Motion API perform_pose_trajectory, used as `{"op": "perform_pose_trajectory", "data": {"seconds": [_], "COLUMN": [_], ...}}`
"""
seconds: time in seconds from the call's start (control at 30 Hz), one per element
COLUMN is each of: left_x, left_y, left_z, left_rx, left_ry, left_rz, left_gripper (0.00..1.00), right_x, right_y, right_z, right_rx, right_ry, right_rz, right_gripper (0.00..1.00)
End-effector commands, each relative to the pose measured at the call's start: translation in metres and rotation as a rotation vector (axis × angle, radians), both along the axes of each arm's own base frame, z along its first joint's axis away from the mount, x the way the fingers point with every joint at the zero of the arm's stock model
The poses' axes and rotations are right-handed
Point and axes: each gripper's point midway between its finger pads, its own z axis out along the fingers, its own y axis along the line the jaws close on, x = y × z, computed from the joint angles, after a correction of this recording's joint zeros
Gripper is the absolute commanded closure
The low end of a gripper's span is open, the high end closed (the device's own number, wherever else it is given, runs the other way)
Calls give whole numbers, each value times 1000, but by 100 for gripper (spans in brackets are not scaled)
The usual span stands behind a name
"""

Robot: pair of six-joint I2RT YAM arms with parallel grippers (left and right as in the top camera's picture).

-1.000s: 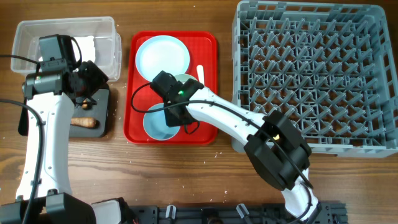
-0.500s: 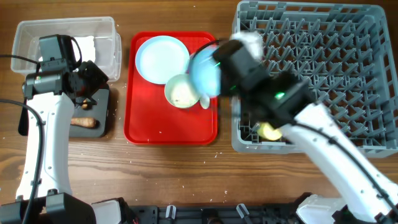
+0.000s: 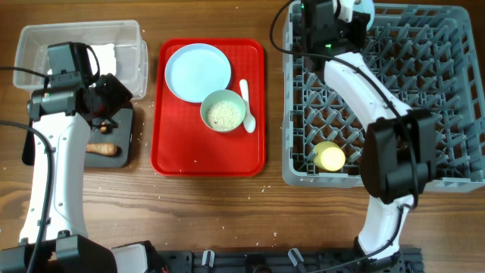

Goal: Sort waste into correct bins and load items into the dishwasher rack
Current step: 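Grasp the light-blue bowl with the right gripper and lift it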

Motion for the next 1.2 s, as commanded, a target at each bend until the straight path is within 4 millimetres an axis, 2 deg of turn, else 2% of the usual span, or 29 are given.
{"op": "perform_pose_trajectory", "data": {"seconds": [0.0,0.17,0.27,0.33,0.4,0.47,0.53,0.57,0.6,0.63,0.73,0.83,0.9,1.0,1.1,1.17], "left_x": [1,1,3,5,7,7,7,7,8,8,9,10,10,10,10,11], "left_y": [1,2,2,2,3,3,3,3,3,3,3,3,3,3,3,0], "left_z": [3,3,5,5,7,7,6,5,2,-2,-11,-11,-10,-11,-11,-11], "left_rx": [-6,-6,-4,-3,-1,-1,-1,-1,-3,-6,-10,-9,-9,-7,-7,2], "left_ry": [-11,-11,-22,-30,-39,-40,-38,-35,-27,-15,13,8,7,8,8,10], "left_rz": [12,13,13,13,13,13,12,12,12,12,12,12,12,8,8,-34], "left_gripper": [27,27,26,26,26,26,26,25,25,25,28,28,28,27,27,27], "right_x": [4,7,3,-2,-8,-10,-10,-10,-10,-10,-11,-10,-14,-27,-42,-52], "right_y": [-8,-7,-6,1,16,27,29,29,30,30,38,64,92,111,127,134], "right_z": [-20,-30,-36,-42,-48,-49,-49,-49,-49,-48,-29,4,33,67,74,66], "right_rx": [-111,-102,-117,-133,-153,-165,-177,-177,-177,-176,-161,-82,22,182,315,394], "right_ry": [108,128,182,232,286,306,321,318,319,315,270,200,141,56,68,111], "right_rz": [-27,-6,0,17,50,73,84,83,84,85,101,217,356,469,564,594], "right_gripper": [95,96,96,96,94,84,72,62,45,40,28,27,27,27,26,17]}}
